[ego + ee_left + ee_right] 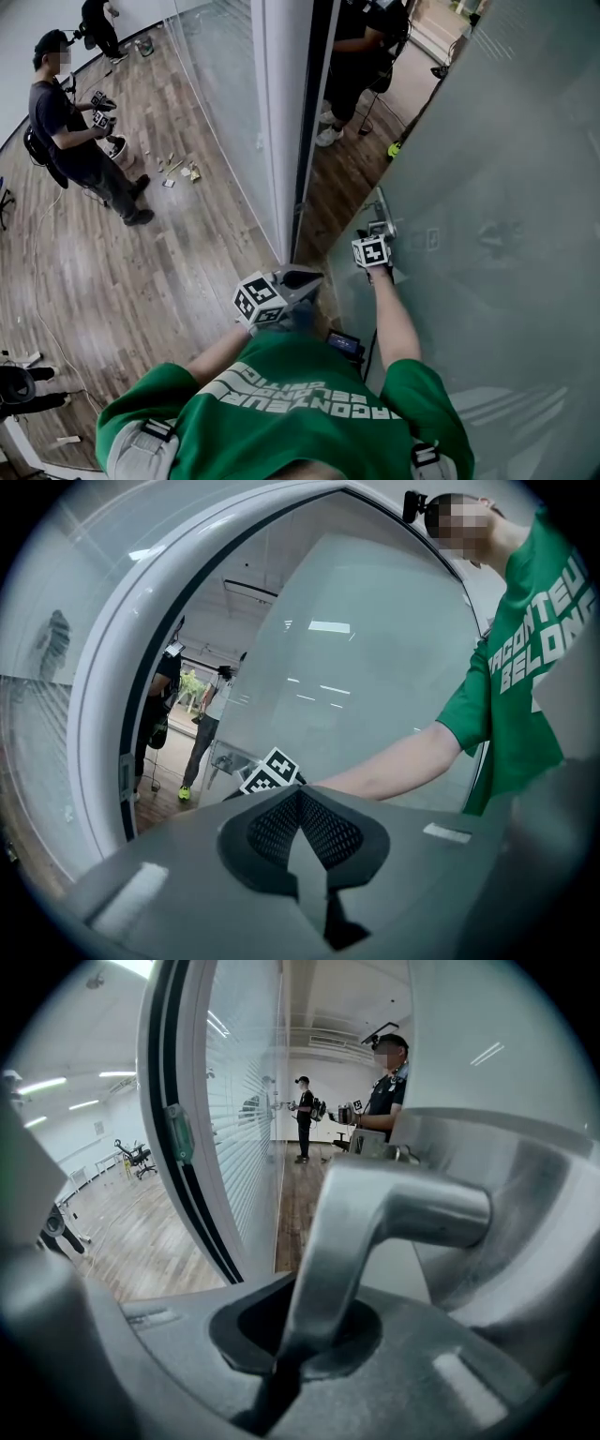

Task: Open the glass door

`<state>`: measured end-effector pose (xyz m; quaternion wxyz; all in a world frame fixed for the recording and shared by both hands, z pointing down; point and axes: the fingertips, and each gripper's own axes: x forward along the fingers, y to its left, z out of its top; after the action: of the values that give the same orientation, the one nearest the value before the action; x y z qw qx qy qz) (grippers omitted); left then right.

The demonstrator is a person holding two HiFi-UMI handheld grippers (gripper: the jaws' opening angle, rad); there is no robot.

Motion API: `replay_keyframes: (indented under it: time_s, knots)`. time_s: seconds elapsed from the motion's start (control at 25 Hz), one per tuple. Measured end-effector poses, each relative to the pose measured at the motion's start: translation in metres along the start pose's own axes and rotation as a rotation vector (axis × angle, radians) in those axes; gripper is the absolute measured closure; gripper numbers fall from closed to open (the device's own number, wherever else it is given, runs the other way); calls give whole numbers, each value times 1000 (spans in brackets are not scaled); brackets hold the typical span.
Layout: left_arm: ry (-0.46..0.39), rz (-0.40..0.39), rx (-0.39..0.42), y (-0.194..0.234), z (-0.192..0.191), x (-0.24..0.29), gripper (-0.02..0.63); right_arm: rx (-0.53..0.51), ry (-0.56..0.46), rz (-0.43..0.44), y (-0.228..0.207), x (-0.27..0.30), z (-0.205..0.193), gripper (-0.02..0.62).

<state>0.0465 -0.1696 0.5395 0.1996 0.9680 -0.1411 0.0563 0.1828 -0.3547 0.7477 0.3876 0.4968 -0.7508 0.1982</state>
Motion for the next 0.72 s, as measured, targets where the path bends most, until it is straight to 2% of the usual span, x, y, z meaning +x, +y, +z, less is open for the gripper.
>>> replay_keyframes:
  time_s: [0.24, 0.6, 0.72]
  knots:
    - [17, -30, 2, 4, -3, 33, 591, 29, 9, -15, -29, 7, -12, 603]
    - [41, -89, 15, 21, 13, 73, 591, 50, 4, -30, -63, 15, -6, 603]
    - [52, -109, 24, 24, 7, 102, 591, 71, 8, -35, -85, 24, -22, 603]
